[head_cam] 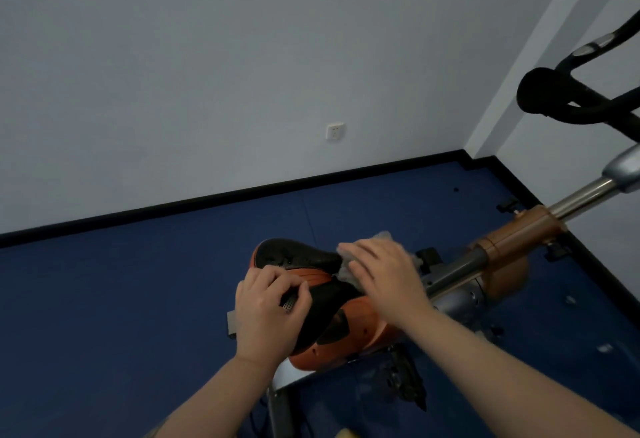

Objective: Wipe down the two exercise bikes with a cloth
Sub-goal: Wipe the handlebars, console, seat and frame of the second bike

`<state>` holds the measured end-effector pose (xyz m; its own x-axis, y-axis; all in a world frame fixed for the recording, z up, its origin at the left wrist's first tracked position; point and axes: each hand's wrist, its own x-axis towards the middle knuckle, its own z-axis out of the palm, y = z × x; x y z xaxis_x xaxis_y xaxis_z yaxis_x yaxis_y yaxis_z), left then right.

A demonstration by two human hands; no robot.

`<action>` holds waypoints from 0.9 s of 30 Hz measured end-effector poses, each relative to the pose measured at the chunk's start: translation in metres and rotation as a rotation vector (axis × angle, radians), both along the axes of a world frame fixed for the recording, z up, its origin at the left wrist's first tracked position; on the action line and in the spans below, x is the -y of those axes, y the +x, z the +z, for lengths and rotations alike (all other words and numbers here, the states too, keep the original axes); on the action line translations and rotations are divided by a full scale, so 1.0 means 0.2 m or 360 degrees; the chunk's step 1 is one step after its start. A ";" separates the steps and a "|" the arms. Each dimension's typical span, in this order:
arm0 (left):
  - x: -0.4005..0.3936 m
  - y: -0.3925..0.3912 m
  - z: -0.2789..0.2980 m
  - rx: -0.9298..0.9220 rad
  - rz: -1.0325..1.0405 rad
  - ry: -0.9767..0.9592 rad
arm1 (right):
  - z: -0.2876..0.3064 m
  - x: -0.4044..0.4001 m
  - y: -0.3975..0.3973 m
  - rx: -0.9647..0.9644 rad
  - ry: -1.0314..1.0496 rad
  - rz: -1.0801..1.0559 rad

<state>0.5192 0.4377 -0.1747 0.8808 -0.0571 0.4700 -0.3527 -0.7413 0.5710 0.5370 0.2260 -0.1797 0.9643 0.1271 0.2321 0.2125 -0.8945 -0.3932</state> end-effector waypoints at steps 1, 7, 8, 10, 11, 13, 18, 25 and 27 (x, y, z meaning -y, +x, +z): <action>0.00 0.00 0.00 0.0002 -0.0004 -0.0007 | 0.00 0.05 0.01 -0.0075 0.0153 -0.0142; 0.00 0.00 -0.02 0.0059 0.0007 -0.0026 | -0.08 -0.06 -0.03 -0.0080 0.0349 -0.0746; 0.00 0.00 -0.02 0.0065 0.0002 -0.0025 | -0.08 -0.01 -0.04 -0.0062 0.0301 -0.0524; 0.00 0.00 -0.01 0.0081 -0.0014 -0.0023 | -0.05 0.12 0.00 -0.0253 0.0472 -0.0305; 0.00 0.00 -0.01 0.0092 -0.0016 -0.0025 | -0.04 0.13 0.02 -0.0351 0.0663 -0.0393; 0.00 0.00 -0.01 0.0102 -0.0013 -0.0028 | -0.05 0.05 0.03 -0.0417 0.0871 -0.0741; 0.00 0.00 -0.01 0.0105 0.0005 -0.0021 | -0.05 -0.13 -0.09 -0.0021 0.0147 -0.0528; 0.00 -0.02 -0.01 0.0120 0.0041 -0.0048 | 0.07 -0.17 0.04 -0.0250 -0.0142 -0.0488; 0.00 -0.02 -0.01 0.0096 0.0081 -0.0083 | 0.08 -0.26 -0.02 -0.0146 -0.0052 -0.0131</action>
<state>0.5152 0.4371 -0.1759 0.8521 0.0128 0.5232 -0.3501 -0.7291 0.5881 0.5326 0.2782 -0.1644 0.9888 0.0527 0.1394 0.1023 -0.9202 -0.3779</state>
